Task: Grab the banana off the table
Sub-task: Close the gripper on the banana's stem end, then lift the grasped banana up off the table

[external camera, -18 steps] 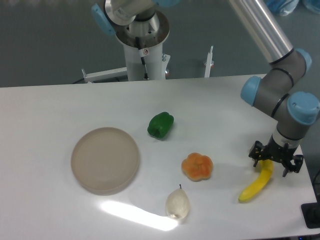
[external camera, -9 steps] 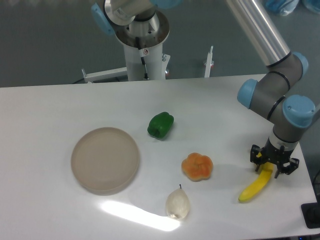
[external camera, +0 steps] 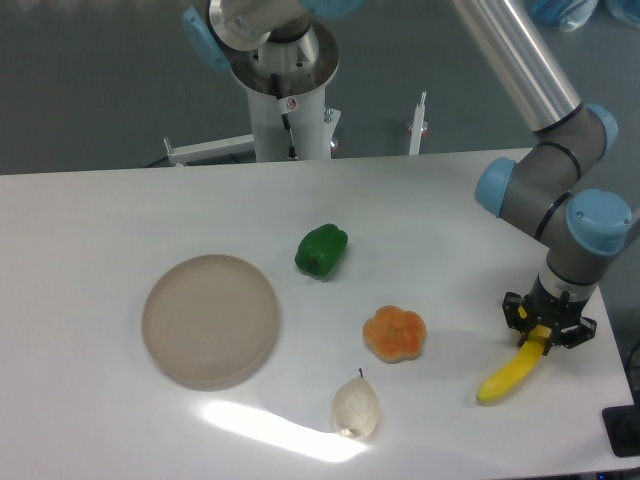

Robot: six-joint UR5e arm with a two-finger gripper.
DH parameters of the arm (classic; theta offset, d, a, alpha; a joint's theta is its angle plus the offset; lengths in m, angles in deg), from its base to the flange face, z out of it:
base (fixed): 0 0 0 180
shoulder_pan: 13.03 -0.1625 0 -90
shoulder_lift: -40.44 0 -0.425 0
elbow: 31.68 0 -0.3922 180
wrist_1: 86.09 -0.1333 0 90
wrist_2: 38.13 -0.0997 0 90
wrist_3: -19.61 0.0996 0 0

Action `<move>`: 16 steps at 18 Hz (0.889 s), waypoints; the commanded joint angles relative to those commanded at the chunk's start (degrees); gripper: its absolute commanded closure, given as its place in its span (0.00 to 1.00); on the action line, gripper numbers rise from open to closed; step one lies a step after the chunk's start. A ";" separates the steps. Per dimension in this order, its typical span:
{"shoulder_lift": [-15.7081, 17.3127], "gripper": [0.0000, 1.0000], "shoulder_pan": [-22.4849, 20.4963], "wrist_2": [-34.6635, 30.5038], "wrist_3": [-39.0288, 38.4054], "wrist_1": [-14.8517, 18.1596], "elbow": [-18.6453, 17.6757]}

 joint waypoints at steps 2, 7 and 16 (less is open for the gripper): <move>2.37 0.69 0.17 -0.09 -0.09 1.57 0.27; 10.10 0.68 4.99 0.00 -0.17 4.57 -1.13; 17.24 0.68 8.09 -0.18 -0.53 4.92 -6.24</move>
